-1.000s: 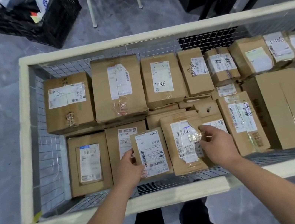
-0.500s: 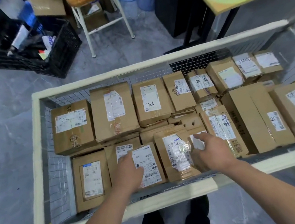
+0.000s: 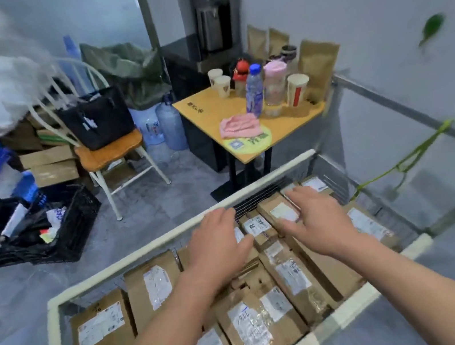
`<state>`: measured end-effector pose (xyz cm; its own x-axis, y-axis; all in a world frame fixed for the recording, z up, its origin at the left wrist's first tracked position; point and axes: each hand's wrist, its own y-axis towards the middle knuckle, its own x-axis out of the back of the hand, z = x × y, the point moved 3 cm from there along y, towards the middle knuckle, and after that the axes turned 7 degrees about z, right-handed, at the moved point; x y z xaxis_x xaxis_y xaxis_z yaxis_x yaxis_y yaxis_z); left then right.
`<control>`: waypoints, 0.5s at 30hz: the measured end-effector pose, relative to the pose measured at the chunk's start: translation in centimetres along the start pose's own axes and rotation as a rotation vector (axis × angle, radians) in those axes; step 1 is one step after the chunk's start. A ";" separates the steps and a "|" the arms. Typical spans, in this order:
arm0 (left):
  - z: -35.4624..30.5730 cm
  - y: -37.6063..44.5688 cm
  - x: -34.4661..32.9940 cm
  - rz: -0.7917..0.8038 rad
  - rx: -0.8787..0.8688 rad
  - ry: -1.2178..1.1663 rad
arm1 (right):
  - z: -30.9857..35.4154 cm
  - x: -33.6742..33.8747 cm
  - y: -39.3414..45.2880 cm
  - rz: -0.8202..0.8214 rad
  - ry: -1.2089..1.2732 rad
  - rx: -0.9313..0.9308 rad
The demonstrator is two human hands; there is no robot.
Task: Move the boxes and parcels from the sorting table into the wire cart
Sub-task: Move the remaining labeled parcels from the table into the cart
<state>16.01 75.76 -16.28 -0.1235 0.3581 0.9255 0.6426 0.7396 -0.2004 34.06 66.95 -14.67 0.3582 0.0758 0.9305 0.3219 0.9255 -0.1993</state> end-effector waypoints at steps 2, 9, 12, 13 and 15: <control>-2.7 1.1 3.0 -0.050 -0.087 0.035 | -0.4 3.7 -0.9 -0.096 -0.021 -0.028; -13.0 2.9 9.3 -0.152 -0.347 0.096 | -4.9 13.1 -6.5 -0.309 -0.041 -0.186; -18.2 2.9 10.3 -0.168 -0.456 0.104 | -7.7 15.9 -9.8 -0.374 -0.072 -0.277; -20.1 2.9 10.4 -0.169 -0.488 0.112 | -8.7 16.7 -10.9 -0.392 -0.082 -0.302; -23.9 2.9 10.3 -0.176 -0.546 0.123 | -11.3 18.0 -13.3 -0.415 -0.095 -0.359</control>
<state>34.63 67.95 0.33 -0.1960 0.1641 0.9668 0.9209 0.3695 0.1240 46.11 51.78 1.30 0.0623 -0.2199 0.9735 0.7035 0.7016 0.1135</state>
